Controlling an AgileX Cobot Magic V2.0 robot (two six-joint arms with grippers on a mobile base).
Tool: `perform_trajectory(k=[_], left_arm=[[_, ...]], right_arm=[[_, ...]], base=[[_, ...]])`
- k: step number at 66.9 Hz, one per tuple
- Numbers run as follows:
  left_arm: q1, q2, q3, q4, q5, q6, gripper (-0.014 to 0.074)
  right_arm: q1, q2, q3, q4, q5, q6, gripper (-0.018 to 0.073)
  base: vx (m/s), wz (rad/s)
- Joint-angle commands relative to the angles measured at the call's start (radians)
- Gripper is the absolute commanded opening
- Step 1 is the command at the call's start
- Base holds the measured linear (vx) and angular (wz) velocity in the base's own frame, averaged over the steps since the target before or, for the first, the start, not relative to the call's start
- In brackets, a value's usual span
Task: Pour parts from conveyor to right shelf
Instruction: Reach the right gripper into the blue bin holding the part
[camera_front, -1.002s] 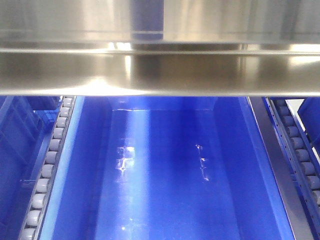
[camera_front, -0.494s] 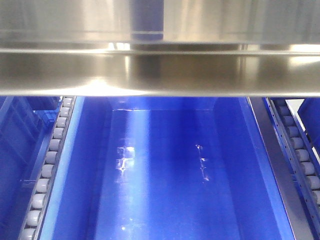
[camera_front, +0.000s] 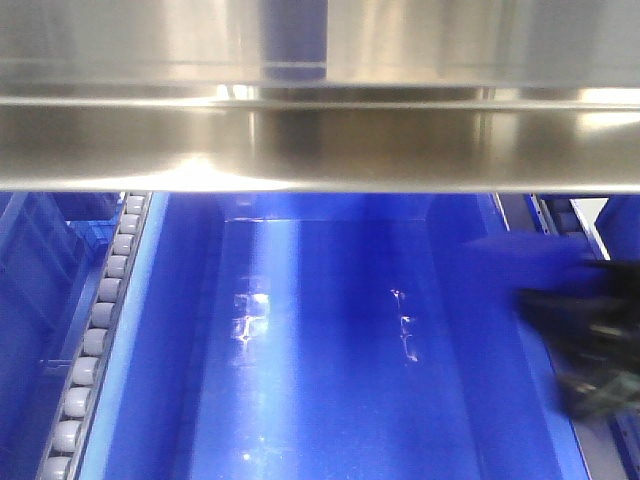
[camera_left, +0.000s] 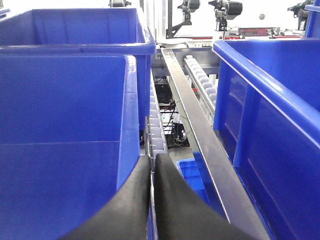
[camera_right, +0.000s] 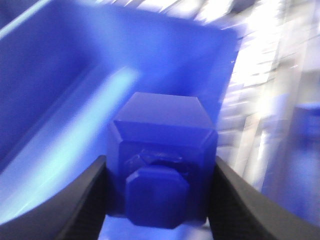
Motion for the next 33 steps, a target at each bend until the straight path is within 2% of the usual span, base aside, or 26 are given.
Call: perform_trajectory(k=[1, 9, 33], left_arm=[[-0.006, -0.012, -0.019, -0.006, -0.079, -0.008, -0.0006], [-0.006, -0.012, -0.019, -0.006, -0.079, -0.008, -0.0006], [-0.006, -0.012, -0.019, -0.006, -0.079, -0.008, -0.0006]], right_arm=[[0.053, 0.116, -0.095, -0.007, -0.044, -0.014, 0.0016], [0.091, 0.267, -0.185, -0.005, 0.002, -0.009, 0.0020], [0.091, 0.680, -0.437, -0.003, 0.106, 0.116, 0.0036]], base=[[0.00, 0.00], [0.00, 0.00], [0.00, 0.00]])
